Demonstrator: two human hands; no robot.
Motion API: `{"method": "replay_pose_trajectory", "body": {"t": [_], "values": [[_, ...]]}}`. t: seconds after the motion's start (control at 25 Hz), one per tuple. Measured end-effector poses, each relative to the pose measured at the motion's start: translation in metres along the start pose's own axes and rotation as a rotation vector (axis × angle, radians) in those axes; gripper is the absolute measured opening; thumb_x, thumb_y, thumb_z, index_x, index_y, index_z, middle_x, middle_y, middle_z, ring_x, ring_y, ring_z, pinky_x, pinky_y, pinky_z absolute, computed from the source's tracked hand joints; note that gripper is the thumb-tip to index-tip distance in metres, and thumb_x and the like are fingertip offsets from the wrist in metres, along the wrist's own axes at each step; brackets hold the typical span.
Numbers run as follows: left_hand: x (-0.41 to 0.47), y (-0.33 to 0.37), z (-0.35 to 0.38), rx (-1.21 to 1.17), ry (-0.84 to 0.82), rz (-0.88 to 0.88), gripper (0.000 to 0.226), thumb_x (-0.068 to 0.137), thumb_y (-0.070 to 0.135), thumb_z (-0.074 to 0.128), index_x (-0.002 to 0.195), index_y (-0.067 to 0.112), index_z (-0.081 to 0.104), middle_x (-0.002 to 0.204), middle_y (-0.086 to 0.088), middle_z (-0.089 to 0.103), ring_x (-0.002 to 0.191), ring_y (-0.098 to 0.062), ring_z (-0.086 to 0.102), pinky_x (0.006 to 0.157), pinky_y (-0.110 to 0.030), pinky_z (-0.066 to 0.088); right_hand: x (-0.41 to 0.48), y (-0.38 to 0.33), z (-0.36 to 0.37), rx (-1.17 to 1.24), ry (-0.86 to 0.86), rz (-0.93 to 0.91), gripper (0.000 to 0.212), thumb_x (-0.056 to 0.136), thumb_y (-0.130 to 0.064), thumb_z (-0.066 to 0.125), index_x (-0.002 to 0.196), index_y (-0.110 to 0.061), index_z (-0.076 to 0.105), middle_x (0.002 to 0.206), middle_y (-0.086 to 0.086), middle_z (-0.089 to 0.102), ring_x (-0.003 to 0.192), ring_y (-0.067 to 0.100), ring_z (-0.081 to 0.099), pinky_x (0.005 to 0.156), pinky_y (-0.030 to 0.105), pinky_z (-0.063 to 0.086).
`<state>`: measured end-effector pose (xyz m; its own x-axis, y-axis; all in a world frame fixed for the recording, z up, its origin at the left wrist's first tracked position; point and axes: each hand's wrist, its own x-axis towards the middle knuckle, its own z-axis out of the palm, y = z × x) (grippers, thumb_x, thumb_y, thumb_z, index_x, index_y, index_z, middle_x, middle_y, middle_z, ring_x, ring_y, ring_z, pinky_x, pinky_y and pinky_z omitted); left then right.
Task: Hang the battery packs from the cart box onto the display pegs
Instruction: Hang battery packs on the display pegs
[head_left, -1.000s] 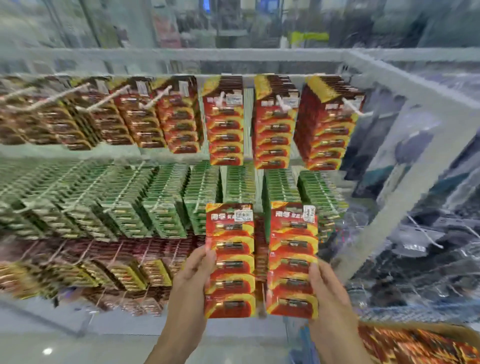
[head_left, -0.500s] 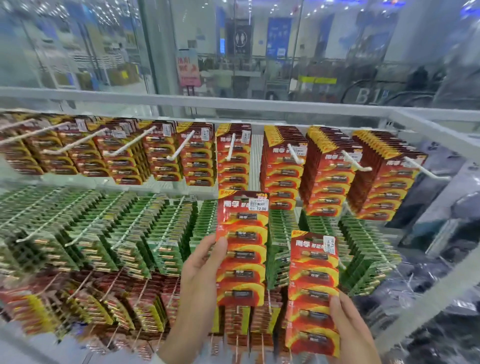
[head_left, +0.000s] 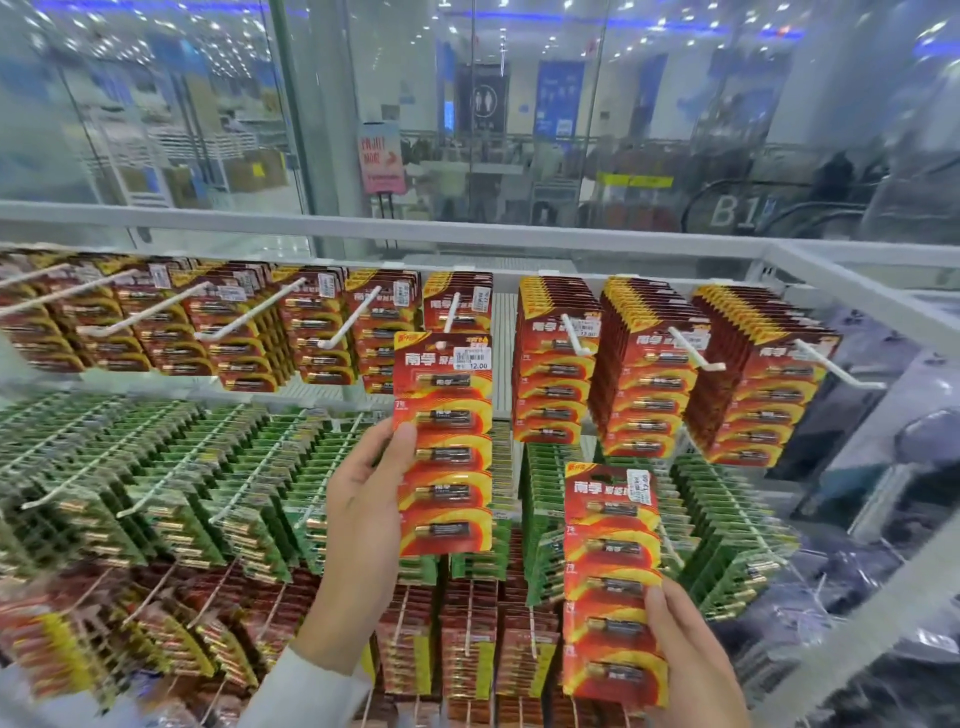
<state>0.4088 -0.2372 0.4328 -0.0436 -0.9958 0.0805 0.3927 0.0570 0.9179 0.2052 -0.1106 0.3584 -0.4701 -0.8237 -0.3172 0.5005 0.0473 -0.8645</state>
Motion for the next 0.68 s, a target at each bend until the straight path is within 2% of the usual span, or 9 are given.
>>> {"method": "replay_pose_trajectory", "body": {"t": [0.08,0.16,0.32,0.44,0.56,0.68], "values": [[0.004,-0.001,0.002,0.002,0.025,-0.01,0.019,0.104,0.025,0.059,0.109,0.019,0.076,0.102,-0.012,0.08,0.082,-0.031,0.079,0.061,-0.039,0.064,0.0,-0.004,0.0,0.025,-0.004,0.008,0.04,0.081,-0.032,0.064,0.116,-0.015,0.07,0.106,0.016,0.077,0.087,0.037,0.077,0.082,0.051,0.055],[0.012,-0.003,0.006,0.013,0.039,-0.018,0.019,0.104,0.026,0.059,0.111,0.02,0.076,0.103,-0.011,0.08,0.084,-0.031,0.079,0.064,-0.041,0.065,-0.001,-0.012,-0.001,0.042,-0.001,-0.005,0.033,0.087,-0.03,0.063,0.116,-0.016,0.07,0.103,0.014,0.078,0.085,0.034,0.077,0.08,0.047,0.055],[0.041,-0.01,0.02,0.079,0.044,-0.02,0.02,0.106,0.032,0.056,0.116,0.024,0.073,0.106,-0.005,0.08,0.09,-0.028,0.079,0.076,-0.045,0.063,-0.003,-0.041,-0.005,0.005,0.015,-0.134,0.028,0.092,-0.033,0.06,0.112,-0.019,0.072,0.103,0.012,0.078,0.085,0.03,0.077,0.074,0.041,0.054],[0.073,-0.015,0.029,0.126,0.074,0.006,0.019,0.108,0.031,0.054,0.113,0.026,0.071,0.101,-0.002,0.081,0.083,-0.023,0.079,0.067,-0.039,0.062,-0.003,-0.066,-0.011,0.004,0.036,-0.231,0.024,0.097,-0.032,0.058,0.115,-0.023,0.071,0.104,0.006,0.079,0.086,0.024,0.077,0.067,0.037,0.057],[0.095,-0.019,0.038,0.142,0.098,0.009,0.017,0.108,0.033,0.054,0.11,0.03,0.07,0.099,0.003,0.08,0.084,-0.021,0.079,0.067,-0.038,0.061,-0.004,-0.089,-0.022,0.006,0.096,-0.332,0.03,0.098,-0.035,0.058,0.123,-0.023,0.068,0.108,0.002,0.078,0.09,0.019,0.077,0.064,0.03,0.057],[0.108,-0.024,0.04,0.146,0.107,0.031,0.016,0.108,0.033,0.054,0.1,0.036,0.068,0.089,0.009,0.079,0.08,-0.017,0.078,0.065,-0.034,0.058,-0.001,-0.107,-0.04,-0.013,0.203,-0.455,0.023,0.101,-0.035,0.054,0.112,-0.025,0.071,0.102,-0.001,0.079,0.082,0.014,0.076,0.064,0.03,0.058]]}}
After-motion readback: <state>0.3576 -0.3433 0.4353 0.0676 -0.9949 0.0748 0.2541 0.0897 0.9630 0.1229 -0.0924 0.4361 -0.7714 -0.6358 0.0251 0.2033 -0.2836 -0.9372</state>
